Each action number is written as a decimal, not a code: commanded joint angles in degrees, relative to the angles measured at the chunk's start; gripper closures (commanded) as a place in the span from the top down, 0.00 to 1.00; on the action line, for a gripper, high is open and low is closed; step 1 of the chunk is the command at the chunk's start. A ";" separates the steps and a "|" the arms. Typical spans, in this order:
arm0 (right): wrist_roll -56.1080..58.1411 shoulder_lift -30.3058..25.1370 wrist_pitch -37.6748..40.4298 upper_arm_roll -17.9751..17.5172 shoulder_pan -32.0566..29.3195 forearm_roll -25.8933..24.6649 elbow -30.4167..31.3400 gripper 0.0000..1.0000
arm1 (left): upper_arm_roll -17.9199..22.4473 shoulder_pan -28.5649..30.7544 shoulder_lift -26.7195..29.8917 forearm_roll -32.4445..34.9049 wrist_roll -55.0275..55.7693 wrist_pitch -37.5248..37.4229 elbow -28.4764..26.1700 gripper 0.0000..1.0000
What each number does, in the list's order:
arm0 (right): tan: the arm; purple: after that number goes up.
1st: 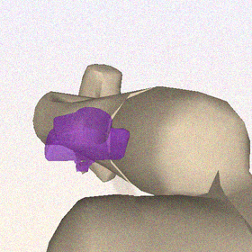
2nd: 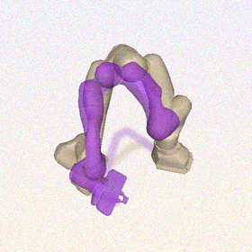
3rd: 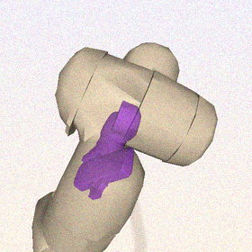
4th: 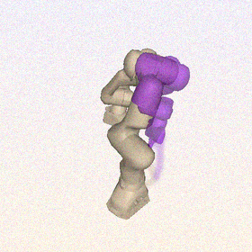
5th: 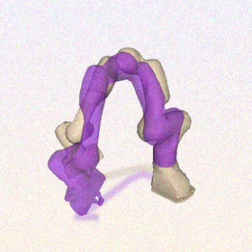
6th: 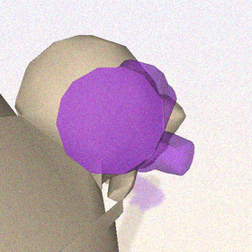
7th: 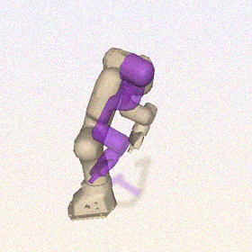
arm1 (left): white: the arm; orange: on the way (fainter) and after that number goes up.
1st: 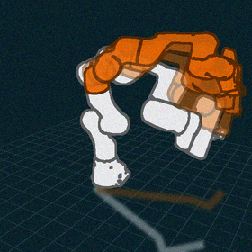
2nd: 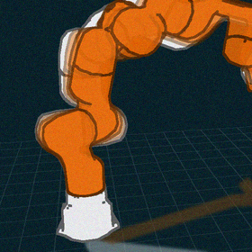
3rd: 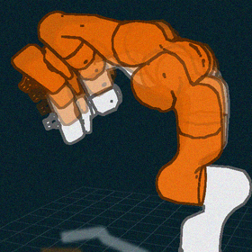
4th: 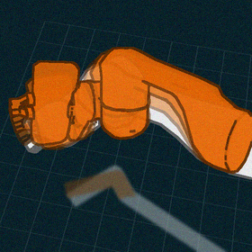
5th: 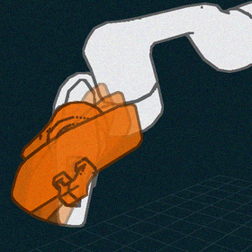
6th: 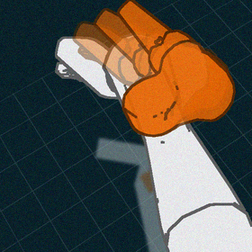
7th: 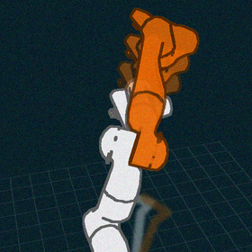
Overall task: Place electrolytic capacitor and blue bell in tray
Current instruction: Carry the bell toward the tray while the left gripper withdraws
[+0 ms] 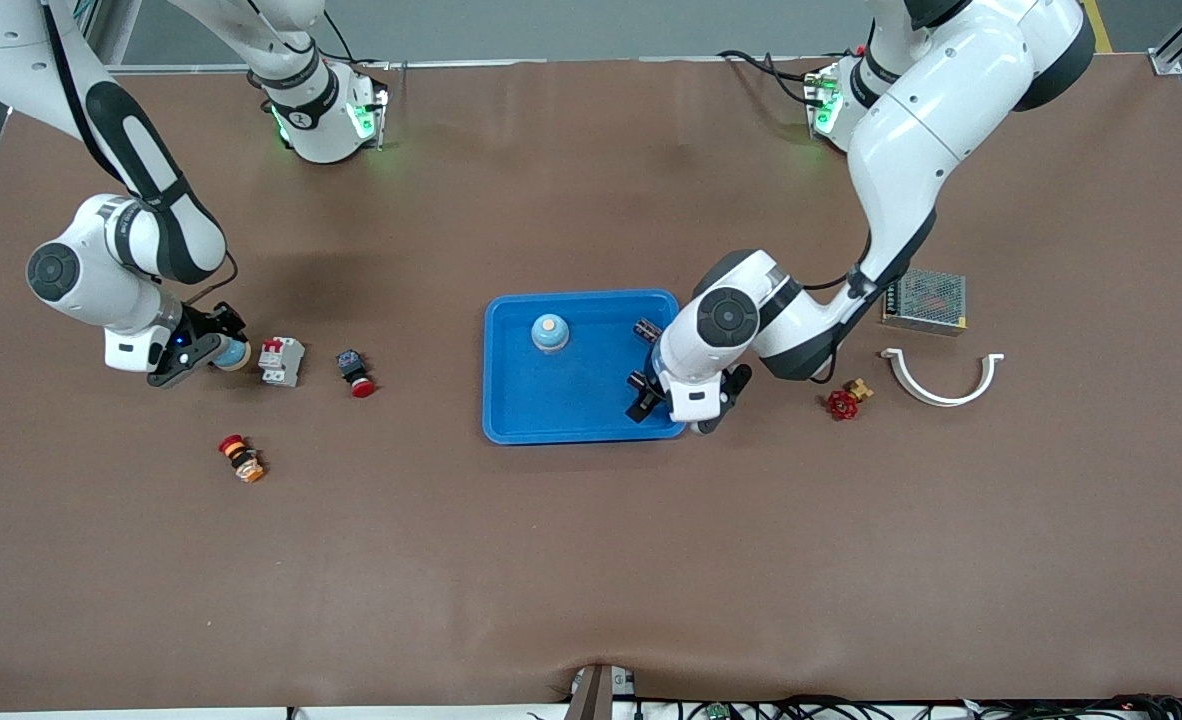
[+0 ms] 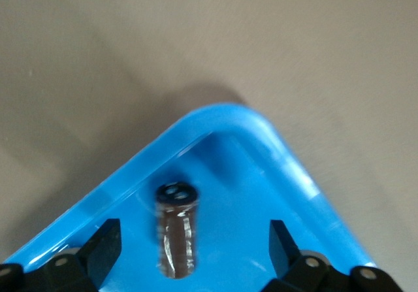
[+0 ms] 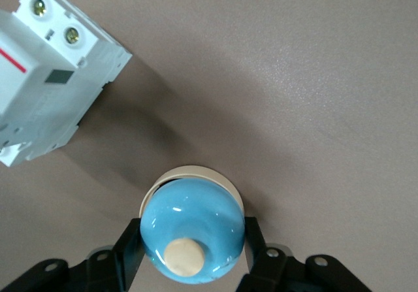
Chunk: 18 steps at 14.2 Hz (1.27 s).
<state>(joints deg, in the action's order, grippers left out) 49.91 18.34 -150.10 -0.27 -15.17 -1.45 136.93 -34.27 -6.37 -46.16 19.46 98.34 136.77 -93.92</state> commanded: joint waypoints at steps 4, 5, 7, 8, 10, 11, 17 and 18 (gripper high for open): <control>0.28 -1.19 1.64 -1.58 -0.56 0.40 -1.13 0.35 | 0.08 0.57 5.63 0.14 -2.79 -10.99 5.67 1.00; 0.10 -1.81 5.22 -1.75 -0.21 0.57 -3.05 0.35 | 0.08 1.44 7.47 0.06 -5.33 -12.22 5.68 1.00; -0.51 -2.52 16.53 -2.98 0.06 1.88 -9.97 0.35 | -0.27 4.43 10.98 -0.03 -9.55 -15.81 5.59 1.00; -0.87 -2.69 23.21 -3.77 0.23 3.29 -14.62 0.35 | -0.28 5.66 12.92 -0.21 -13.23 -18.45 5.68 1.00; -3.75 -2.70 33.16 -3.95 2.07 3.74 -22.46 0.33 | -0.36 8.38 16.43 -0.65 -20.35 -22.58 5.68 1.00; -6.90 -2.78 37.65 -3.86 3.73 3.74 -26.06 0.33 | -0.36 9.79 17.93 -0.74 -23.34 -24.43 5.59 1.00; -36.14 -4.01 48.06 -4.04 18.75 4.00 -35.76 0.33 | -0.36 15.50 24.44 -0.74 -40.83 -32.87 5.76 1.00; -41.60 -4.01 48.24 -4.04 21.30 4.61 -36.46 0.33 | -0.36 16.47 25.41 -0.74 -43.47 -34.02 5.76 1.00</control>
<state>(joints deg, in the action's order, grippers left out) 17.32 14.77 -103.43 -4.80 1.64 2.22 102.09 -34.39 8.03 -23.40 19.45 59.95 104.86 -86.96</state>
